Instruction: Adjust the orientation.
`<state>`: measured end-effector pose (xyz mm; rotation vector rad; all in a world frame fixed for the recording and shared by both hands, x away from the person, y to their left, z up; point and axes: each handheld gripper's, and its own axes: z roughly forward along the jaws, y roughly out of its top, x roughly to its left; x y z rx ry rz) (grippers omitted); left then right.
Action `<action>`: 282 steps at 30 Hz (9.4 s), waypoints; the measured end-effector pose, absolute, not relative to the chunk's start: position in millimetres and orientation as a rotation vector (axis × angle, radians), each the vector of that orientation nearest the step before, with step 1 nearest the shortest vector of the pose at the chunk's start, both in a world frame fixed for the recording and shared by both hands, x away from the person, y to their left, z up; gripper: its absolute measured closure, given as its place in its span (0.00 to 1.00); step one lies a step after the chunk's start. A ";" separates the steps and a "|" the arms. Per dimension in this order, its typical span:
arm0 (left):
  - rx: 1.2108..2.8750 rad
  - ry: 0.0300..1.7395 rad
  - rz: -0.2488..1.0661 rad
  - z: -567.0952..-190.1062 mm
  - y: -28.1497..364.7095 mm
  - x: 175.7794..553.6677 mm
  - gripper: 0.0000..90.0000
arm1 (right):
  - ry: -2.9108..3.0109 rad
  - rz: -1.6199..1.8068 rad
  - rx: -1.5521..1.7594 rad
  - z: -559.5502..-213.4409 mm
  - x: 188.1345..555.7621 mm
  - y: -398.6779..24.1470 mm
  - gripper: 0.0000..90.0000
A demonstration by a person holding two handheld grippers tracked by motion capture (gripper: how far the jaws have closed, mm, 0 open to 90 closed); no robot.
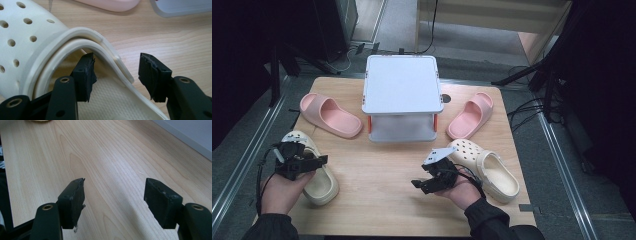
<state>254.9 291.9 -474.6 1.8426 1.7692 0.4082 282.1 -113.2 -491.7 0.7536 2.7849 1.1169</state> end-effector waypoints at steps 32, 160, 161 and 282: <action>1.819 1.854 0.329 -464.0 317.3 247.8 0.87 | 2.788 1.097 0.748 -492.7 279.7 -117.7 0.38; 2.161 1.224 -0.070 -495.4 194.0 260.8 0.98 | 2.655 1.213 0.876 -506.5 291.6 -74.8 0.92; 2.171 1.216 -0.056 -495.7 191.7 260.6 0.98 | 2.651 1.212 0.888 -506.3 292.7 -75.4 0.92; 2.105 1.165 -0.041 -470.8 215.1 300.8 0.45 | 2.415 1.209 1.356 -438.8 286.5 -239.2 0.87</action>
